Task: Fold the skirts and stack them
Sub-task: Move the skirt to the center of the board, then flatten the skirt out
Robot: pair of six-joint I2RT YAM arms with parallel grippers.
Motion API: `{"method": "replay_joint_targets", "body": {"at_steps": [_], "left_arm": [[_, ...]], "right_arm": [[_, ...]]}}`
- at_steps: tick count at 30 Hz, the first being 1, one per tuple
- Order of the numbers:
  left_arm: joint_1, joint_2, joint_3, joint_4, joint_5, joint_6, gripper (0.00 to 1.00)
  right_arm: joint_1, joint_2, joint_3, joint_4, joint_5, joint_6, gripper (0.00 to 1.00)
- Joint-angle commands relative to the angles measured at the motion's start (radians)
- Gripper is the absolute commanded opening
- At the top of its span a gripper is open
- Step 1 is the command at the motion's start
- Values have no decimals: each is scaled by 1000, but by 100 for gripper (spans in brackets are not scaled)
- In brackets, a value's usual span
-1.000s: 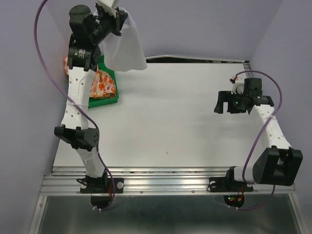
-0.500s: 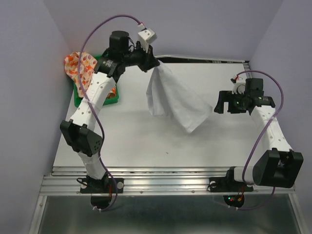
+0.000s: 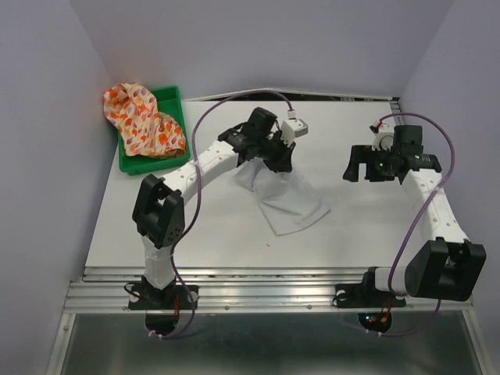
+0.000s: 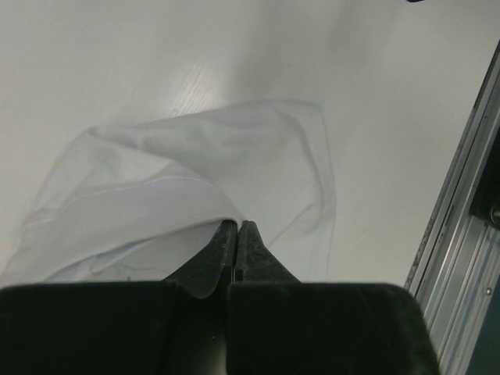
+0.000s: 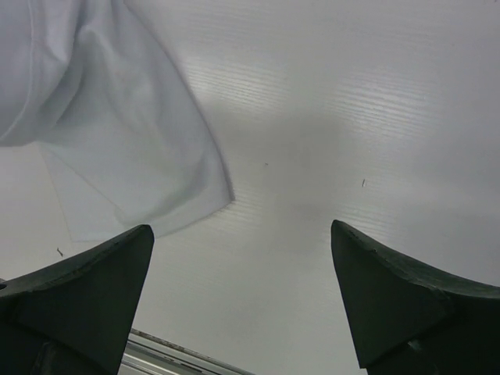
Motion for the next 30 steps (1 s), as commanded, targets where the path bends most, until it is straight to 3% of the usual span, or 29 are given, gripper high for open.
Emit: {"method": "replay_joint_targets", "body": {"at_steps": [1, 3, 5, 6, 7, 8, 10, 15, 19, 24, 30], "left_arm": [[-91, -27, -17, 72, -33, 21, 0], [-114, -6, -3, 70, -45, 15, 4], [-128, 9, 46, 38, -62, 7, 20], [-128, 32, 80, 5, -48, 18, 32], [-126, 46, 124, -90, -9, 38, 78], [-120, 60, 167, -133, 22, 64, 92], [-96, 51, 246, -183, 67, 101, 99], [-4, -125, 105, -145, 114, 105, 99], [186, -227, -44, -105, 189, 63, 98], [345, -305, -229, -63, 173, 59, 94], [420, -307, -407, 30, 156, 38, 88]], "right_arm": [[-6, -22, 43, -10, -28, -18, 100], [-6, -22, 40, -16, -42, -22, 100], [-6, -19, 42, -26, -55, -33, 100], [-6, -17, 43, -33, -72, -36, 100], [-6, -13, 48, -39, -83, -44, 100], [-6, -10, 51, -44, -95, -48, 100], [-6, 1, 57, -59, -146, -65, 100], [-6, 33, 53, -69, -307, -51, 100], [17, 51, 19, -1, -344, 17, 98], [92, 85, -15, 80, -411, 87, 92], [241, 116, -58, 169, -318, 73, 90]]}}
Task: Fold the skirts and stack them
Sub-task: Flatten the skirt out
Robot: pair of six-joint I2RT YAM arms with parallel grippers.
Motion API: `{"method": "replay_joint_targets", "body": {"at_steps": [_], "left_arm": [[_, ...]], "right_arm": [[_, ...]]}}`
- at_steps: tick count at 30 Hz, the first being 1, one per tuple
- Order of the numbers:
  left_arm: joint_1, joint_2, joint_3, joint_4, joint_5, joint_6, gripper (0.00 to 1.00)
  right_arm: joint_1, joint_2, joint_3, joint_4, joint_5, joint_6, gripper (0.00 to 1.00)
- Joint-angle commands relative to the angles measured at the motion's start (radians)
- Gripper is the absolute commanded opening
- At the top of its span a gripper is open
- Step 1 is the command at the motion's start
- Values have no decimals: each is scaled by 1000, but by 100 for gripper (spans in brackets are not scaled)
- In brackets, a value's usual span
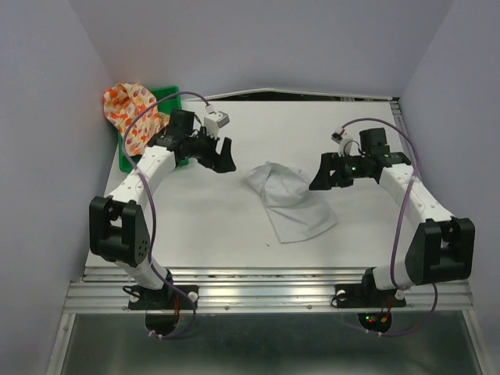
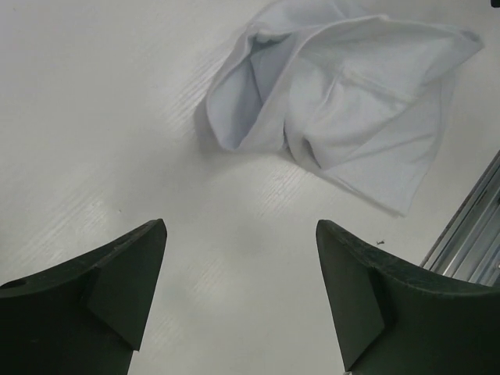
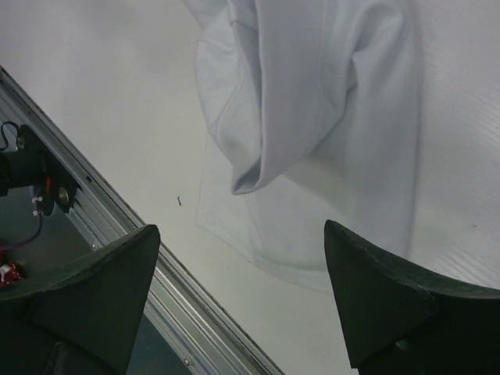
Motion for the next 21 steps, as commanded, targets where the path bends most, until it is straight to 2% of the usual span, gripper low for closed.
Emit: {"method": "replay_joint_targets", "body": {"at_steps": [1, 8, 14, 18, 21], "left_arm": [[5, 9, -120, 97, 18, -36, 88], [5, 114, -179, 251, 50, -174, 87], [-2, 224, -185, 373, 125, -274, 81], [-17, 279, -187, 431, 168, -300, 74], [-34, 313, -190, 486, 206, -313, 73]], "right_arm": [[96, 31, -2, 92, 44, 0, 89], [138, 131, 47, 89, 123, 20, 82], [138, 189, 101, 82, 143, 32, 62], [138, 192, 118, 80, 155, 32, 45], [138, 191, 125, 71, 167, 30, 36]]}}
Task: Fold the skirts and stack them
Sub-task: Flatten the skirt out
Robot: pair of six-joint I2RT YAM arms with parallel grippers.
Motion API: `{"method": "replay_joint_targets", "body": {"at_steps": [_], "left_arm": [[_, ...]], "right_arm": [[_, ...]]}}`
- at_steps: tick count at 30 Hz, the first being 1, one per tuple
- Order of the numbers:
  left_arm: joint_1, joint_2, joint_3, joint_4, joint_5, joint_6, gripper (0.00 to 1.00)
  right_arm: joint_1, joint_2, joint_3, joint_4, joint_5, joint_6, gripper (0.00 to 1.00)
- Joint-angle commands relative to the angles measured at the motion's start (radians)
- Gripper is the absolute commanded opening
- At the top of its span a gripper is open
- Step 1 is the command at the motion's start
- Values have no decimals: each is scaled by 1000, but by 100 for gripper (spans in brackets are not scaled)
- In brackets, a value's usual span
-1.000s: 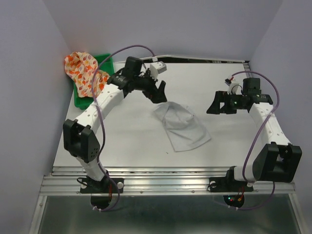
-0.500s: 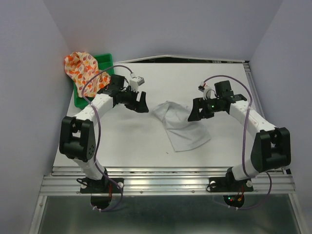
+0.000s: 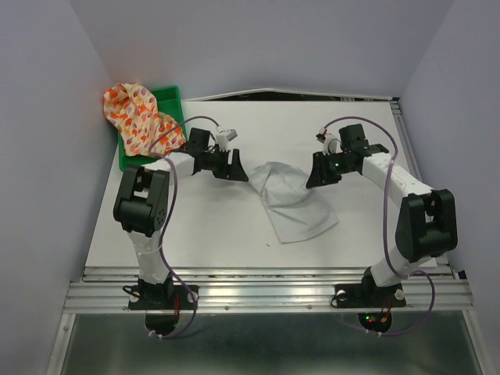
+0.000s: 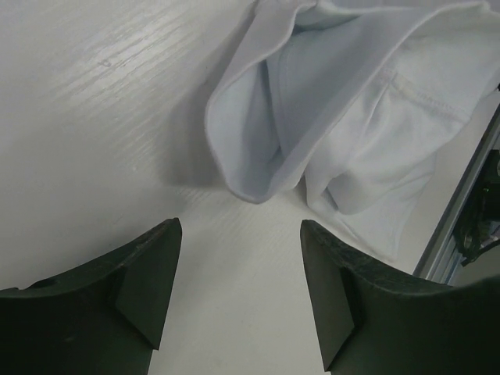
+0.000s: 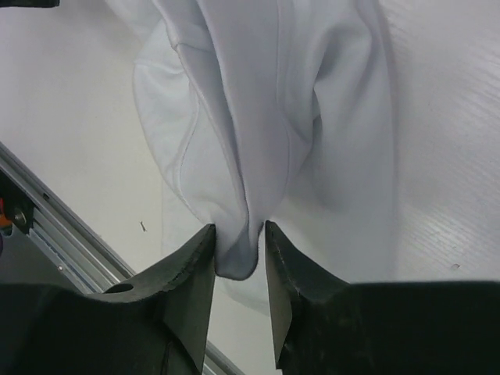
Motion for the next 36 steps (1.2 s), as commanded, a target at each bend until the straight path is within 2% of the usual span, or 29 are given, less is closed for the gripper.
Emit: {"method": "replay_joint_targets", "body": {"at_steps": [1, 2, 6, 9, 10, 11, 13, 14, 17, 23, 28, 32, 36], "left_arm": [[-29, 22, -13, 117, 92, -45, 73], [-33, 28, -18, 129, 98, -51, 73], [-46, 57, -40, 236, 108, -113, 68], [-46, 94, -26, 275, 91, -154, 52], [-44, 95, -21, 275, 86, -154, 40], [-44, 95, -20, 275, 77, -150, 35], [-38, 66, -20, 272, 68, -137, 25], [-33, 51, -17, 260, 57, -128, 14], [-24, -36, 9, 224, 7, -61, 0], [-18, -220, 141, 62, -183, 135, 0], [-18, -348, 238, -1, -348, 304, 0], [-18, -467, 211, 49, -475, 422, 0], [-18, -640, 76, 138, -511, 548, 0]], "right_arm": [[10, -15, 52, 16, 28, -6, 35], [10, -15, 53, 13, 30, -7, 35], [10, -16, 65, 7, 36, -18, 20], [10, -22, 96, -15, 53, -32, 6], [10, -28, 113, -29, 66, -36, 3], [10, -32, 122, -36, 74, -54, 1], [10, -41, 150, -64, 100, -76, 1], [10, -45, 156, -67, 112, -96, 1], [10, -62, 179, -82, 164, -153, 1], [10, -62, 309, -110, 361, -350, 1], [1, -67, 452, -69, 517, -459, 1], [-8, -123, 470, 23, 576, -504, 1], [-8, -218, 420, 91, 568, -542, 1]]}}
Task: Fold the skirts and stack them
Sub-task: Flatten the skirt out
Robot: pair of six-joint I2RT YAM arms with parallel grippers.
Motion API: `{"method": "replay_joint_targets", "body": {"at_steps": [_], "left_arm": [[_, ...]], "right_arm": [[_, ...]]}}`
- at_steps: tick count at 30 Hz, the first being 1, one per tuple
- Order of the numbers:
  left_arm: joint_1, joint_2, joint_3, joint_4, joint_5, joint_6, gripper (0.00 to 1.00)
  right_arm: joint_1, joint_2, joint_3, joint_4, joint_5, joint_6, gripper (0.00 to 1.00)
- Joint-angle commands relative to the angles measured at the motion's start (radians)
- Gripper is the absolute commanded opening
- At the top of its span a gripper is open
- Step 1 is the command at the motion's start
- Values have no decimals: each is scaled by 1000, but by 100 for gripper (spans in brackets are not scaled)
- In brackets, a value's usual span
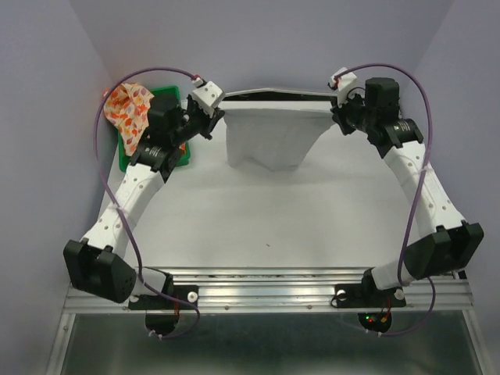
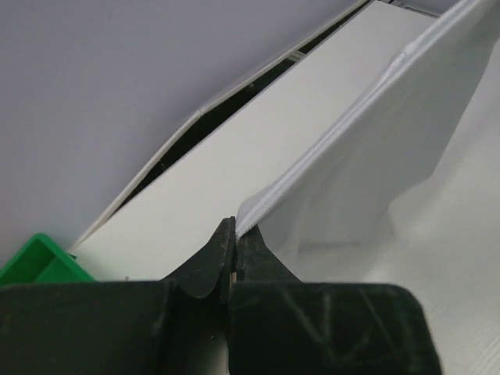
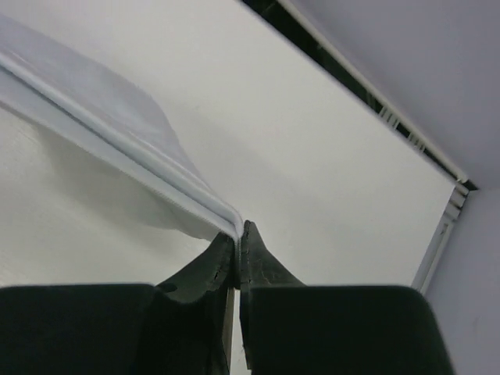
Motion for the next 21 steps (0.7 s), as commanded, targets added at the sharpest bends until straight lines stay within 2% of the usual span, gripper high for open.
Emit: {"method": "replay_joint_targets", "body": {"at_steps": [1, 6, 9, 13, 16, 19, 20, 21], "left_arm": [[22, -162, -119, 93, -132, 203, 0], [-25, -322, -353, 29, -81, 381, 0], [-120, -414, -580, -24, -110, 463, 0], [-298, -457, -752, -70, -113, 484, 4], [-364, -456, -806, -108, -78, 452, 11], [-398, -444, -808, -136, -35, 417, 27], [-406, -440, -806, -145, -26, 411, 37], [-412, -436, -802, -150, -24, 409, 40]], "right_arm": [[-20, -132, -26, 85, 88, -98, 1], [-20, -251, -175, -31, -64, -182, 1], [0, -307, -394, -88, -172, -198, 2], [78, -354, -629, -90, -242, -199, 3], [101, -385, -714, -128, -314, -198, 6], [134, -414, -787, -162, -328, -210, 7], [135, -428, -815, -166, -327, -218, 8], [148, -432, -824, -173, -325, -224, 8]]}}
